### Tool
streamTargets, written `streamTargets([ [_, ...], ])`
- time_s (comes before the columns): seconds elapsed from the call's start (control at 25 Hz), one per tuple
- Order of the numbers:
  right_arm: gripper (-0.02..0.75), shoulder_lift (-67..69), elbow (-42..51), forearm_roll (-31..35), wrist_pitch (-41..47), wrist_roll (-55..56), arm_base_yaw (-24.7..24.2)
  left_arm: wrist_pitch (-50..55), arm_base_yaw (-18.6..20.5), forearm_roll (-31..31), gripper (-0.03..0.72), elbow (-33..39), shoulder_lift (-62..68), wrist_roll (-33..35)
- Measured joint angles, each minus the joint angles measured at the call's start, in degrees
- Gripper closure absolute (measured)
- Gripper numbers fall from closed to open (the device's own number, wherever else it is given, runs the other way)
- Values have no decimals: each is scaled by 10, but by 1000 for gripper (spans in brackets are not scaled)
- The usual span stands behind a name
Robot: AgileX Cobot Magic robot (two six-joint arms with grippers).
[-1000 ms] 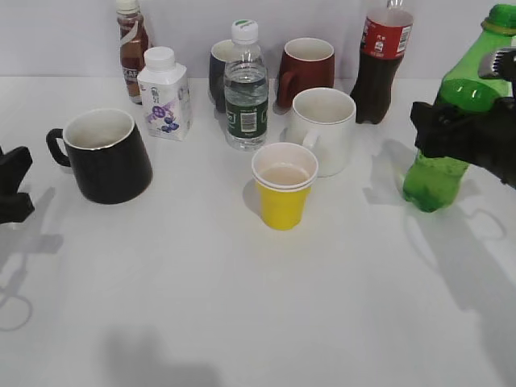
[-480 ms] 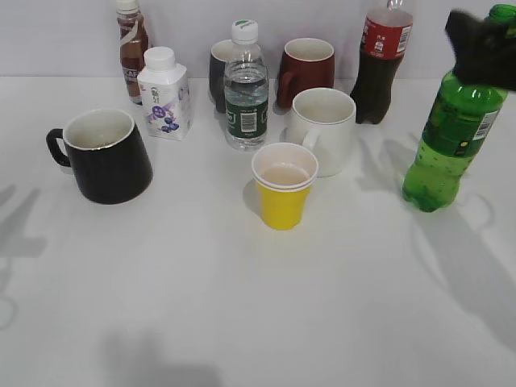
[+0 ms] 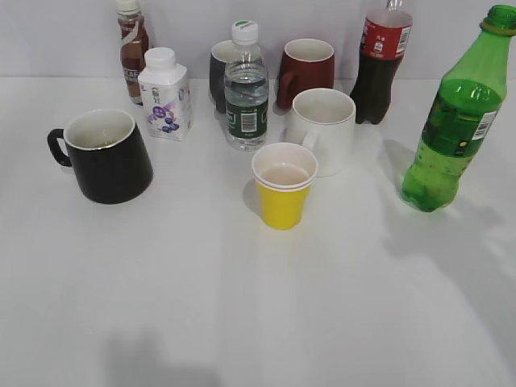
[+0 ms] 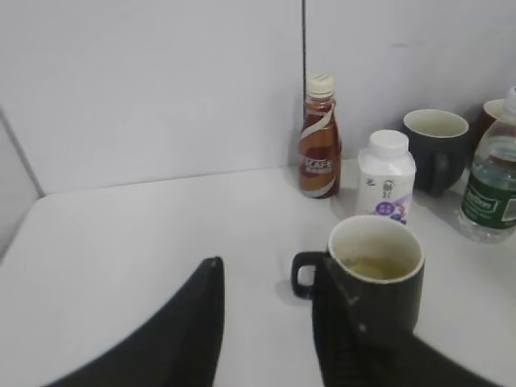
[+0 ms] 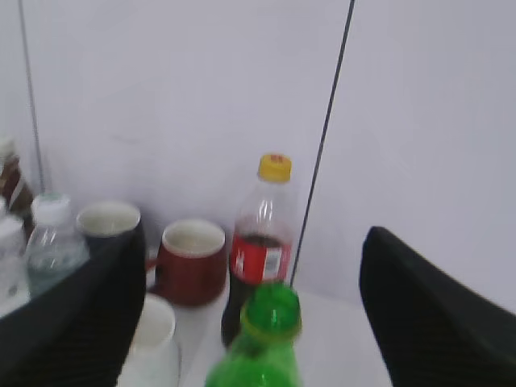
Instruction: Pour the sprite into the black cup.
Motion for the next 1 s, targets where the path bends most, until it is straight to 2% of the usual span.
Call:
streamTargets([
  [0.08, 133, -69, 0, -5, 106, 0, 0, 65, 0, -2, 363, -7, -41, 0],
  [0.28, 141, -237, -1, -5, 374, 9, 0, 267, 0, -23, 216, -9, -126, 0],
  [0.4, 141, -327, -1, -5, 547, 33, 0, 368, 0, -27, 190, -9, -180, 0],
  [0.56, 141, -410, 4, -8, 685, 54, 0, 412, 0, -22, 185, -3, -234, 0],
  [0.72, 141, -429, 37, -14, 705, 58, 0, 396, 0, -22, 183, 3, -238, 0],
  [1.0, 141, -427, 67, -21, 622, 81, 0, 336, 0, -22, 195, 29, -238, 0],
])
